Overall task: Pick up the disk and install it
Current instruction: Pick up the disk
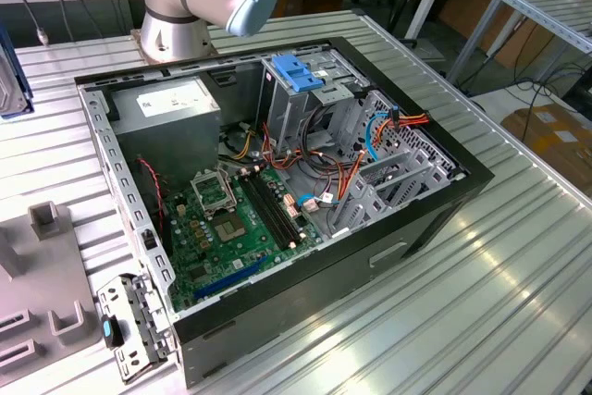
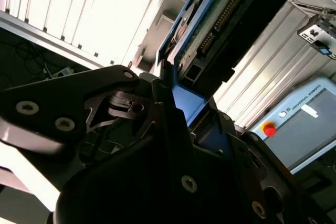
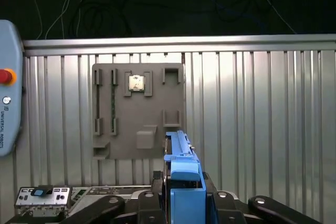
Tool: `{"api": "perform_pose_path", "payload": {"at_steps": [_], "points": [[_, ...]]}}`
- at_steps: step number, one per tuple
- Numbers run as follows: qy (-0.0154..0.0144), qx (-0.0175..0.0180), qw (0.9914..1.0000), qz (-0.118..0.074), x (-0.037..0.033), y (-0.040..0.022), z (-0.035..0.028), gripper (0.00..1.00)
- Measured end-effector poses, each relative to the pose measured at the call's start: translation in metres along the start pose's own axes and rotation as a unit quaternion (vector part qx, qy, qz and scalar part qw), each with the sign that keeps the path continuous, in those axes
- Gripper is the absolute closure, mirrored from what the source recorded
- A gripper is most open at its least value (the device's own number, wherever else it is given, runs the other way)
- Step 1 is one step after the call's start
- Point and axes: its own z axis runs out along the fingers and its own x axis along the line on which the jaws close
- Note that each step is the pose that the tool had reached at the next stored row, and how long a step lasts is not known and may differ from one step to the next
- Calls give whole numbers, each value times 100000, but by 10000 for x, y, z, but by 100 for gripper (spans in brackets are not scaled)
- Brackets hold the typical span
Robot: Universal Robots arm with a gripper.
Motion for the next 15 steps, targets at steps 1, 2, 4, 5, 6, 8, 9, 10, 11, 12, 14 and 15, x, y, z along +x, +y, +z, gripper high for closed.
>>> {"api": "perform_pose_path", "payload": {"at_steps": [1,2,4,5,6,8,9,10,11,12,14,15], "points": [[3,-6,100000,5,-1,-24,0,63],[-4,1,100000,6,-2,-63,1,63],[2,-5,100000,6,-4,-160,1,63],[3,-4,100000,8,-6,-205,2,63],[2,-3,100000,6,-8,-309,3,63],[0,-1,100000,6,-11,-423,5,63],[1,-4,100000,7,-13,-483,5,63],[3,-6,100000,5,-14,-533,5,63],[-1,-3,100000,7,-16,-589,7,63],[-1,-1,100000,7,-17,-627,7,63],[-1,-2,100000,6,-19,-702,9,63],[0,-2,100000,6,-20,-747,9,63]]}}
